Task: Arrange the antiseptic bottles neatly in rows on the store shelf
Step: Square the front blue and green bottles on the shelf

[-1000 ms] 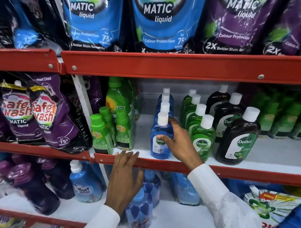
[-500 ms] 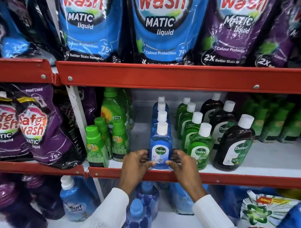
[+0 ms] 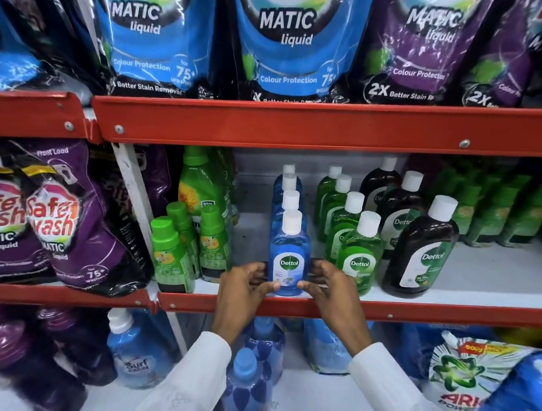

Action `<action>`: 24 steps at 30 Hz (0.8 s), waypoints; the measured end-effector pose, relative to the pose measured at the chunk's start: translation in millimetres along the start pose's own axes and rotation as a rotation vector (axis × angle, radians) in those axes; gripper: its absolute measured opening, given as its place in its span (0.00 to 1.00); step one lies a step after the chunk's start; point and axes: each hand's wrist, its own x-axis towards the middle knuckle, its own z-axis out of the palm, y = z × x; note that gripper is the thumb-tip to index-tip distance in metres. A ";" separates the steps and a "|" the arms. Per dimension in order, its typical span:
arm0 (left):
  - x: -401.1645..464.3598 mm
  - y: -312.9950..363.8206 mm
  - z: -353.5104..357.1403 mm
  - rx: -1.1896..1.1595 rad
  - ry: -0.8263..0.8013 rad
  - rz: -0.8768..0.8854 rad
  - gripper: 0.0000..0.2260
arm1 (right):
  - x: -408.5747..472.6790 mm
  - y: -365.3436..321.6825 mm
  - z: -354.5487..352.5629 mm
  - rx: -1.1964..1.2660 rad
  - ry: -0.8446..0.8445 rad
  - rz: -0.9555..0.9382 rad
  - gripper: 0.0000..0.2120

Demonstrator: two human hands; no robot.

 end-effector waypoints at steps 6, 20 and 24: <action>-45.7 25.6 6.4 0.041 0.417 0.185 0.15 | -41.1 4.4 -41.8 -0.013 0.320 -0.109 0.09; -20.8 65.6 111.5 0.052 0.012 0.184 0.18 | -11.3 49.4 -81.5 -0.125 0.172 -0.040 0.14; -14.2 60.8 112.5 0.078 0.012 0.162 0.13 | -6.5 52.1 -85.9 -0.078 0.143 -0.044 0.12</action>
